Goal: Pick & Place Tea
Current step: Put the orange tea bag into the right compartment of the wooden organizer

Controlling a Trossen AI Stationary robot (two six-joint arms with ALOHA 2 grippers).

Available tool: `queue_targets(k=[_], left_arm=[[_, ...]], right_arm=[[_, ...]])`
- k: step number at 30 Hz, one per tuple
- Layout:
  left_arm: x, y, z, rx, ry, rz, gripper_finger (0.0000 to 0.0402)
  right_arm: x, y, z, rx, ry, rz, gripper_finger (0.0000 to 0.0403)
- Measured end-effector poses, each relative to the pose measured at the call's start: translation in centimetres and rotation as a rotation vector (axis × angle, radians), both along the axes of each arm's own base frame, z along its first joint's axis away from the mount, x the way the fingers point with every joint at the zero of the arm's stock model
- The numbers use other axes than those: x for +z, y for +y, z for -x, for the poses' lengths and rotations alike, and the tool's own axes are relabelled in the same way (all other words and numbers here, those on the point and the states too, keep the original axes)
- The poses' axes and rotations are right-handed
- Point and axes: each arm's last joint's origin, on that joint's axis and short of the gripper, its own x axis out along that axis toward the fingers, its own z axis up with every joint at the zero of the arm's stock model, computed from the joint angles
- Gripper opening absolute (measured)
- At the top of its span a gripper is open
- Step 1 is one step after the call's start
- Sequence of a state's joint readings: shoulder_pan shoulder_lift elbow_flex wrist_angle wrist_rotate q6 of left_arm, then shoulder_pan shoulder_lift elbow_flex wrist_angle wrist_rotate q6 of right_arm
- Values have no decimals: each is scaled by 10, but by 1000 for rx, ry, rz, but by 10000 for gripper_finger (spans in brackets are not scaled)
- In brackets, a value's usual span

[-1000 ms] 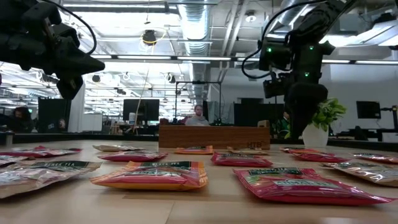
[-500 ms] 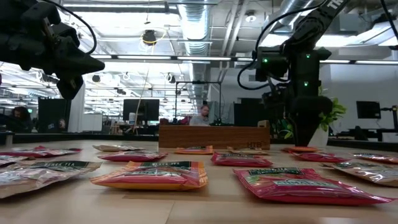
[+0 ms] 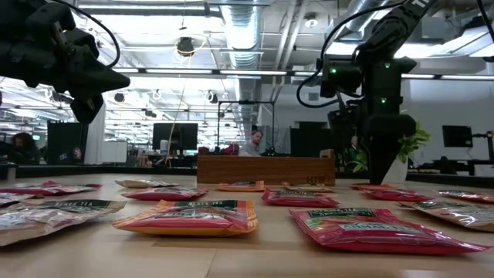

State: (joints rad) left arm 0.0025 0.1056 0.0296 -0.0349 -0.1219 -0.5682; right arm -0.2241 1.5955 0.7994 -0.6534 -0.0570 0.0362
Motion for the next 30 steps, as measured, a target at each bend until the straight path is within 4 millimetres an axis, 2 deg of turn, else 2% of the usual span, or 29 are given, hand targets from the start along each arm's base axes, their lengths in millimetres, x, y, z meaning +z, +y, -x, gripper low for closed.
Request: queue_targets(k=[10,23,30], left_arm=[[0,-1,0,-23,0,3,0],[0,-1,0,-28,1,4,0],[0,-1,0,-28,0,4,0]], right_arm=[[1,0,1,-41,8,-5,4],[1,1,5,-95,50,-17,1],[11,2,9,-120,43,-19,0]])
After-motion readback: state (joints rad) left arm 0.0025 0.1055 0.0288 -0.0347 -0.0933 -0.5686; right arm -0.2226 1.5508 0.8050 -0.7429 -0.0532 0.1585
